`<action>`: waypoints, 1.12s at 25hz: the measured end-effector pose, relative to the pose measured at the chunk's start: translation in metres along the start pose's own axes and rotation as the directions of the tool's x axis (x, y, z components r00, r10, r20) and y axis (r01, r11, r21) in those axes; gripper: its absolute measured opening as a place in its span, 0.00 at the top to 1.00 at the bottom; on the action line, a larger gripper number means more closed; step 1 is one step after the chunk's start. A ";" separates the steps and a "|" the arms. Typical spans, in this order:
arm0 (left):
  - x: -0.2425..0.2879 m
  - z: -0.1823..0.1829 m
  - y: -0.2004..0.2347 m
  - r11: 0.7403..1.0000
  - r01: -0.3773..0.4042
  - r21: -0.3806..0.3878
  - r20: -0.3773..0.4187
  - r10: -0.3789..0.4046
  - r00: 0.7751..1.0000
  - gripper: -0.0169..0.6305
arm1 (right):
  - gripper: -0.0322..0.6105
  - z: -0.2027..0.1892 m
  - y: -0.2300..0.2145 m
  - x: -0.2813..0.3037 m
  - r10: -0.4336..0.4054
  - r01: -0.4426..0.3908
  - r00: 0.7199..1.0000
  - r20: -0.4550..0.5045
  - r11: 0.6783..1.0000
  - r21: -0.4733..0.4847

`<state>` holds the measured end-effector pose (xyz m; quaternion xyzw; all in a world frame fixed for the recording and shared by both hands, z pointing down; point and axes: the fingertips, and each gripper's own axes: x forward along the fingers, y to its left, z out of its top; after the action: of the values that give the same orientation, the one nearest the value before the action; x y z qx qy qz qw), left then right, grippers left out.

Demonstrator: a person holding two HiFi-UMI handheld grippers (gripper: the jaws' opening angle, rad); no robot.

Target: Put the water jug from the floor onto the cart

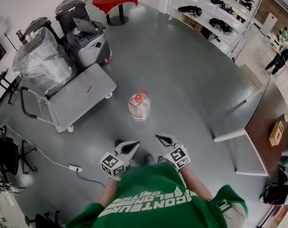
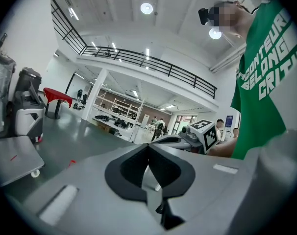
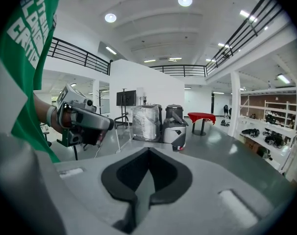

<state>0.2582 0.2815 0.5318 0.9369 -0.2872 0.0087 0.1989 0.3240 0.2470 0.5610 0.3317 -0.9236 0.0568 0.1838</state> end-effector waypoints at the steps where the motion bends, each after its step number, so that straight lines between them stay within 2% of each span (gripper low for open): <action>1: -0.001 0.000 0.002 1.000 -0.001 -0.003 0.001 0.001 1.000 0.96 | 0.96 0.004 -0.002 0.001 -0.009 0.009 1.000 -0.018 1.000 -0.007; 5: -0.003 0.000 0.009 1.000 0.004 -0.005 0.002 -0.004 1.000 0.96 | 0.96 0.013 -0.007 0.004 -0.040 0.039 0.997 -0.064 0.999 -0.019; 9: -0.003 0.002 0.012 1.000 -0.006 -0.010 0.020 0.006 1.000 0.96 | 0.96 -0.003 0.000 0.011 0.006 -0.007 0.999 -0.043 1.000 -0.014; 19: -0.021 0.002 0.029 0.997 -0.061 -0.055 0.076 0.066 0.995 0.96 | 0.96 0.004 0.018 0.038 0.093 -0.095 0.995 -0.030 0.994 -0.061; 28: -0.023 0.004 0.044 0.995 -0.064 -0.071 0.081 0.070 0.994 0.96 | 0.96 0.007 0.016 0.055 0.104 -0.106 0.994 -0.040 0.992 -0.065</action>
<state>0.2146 0.2593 0.5408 0.9189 -0.3268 -0.0336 0.2183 0.2721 0.2253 0.5757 0.2753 -0.9376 0.0413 0.2082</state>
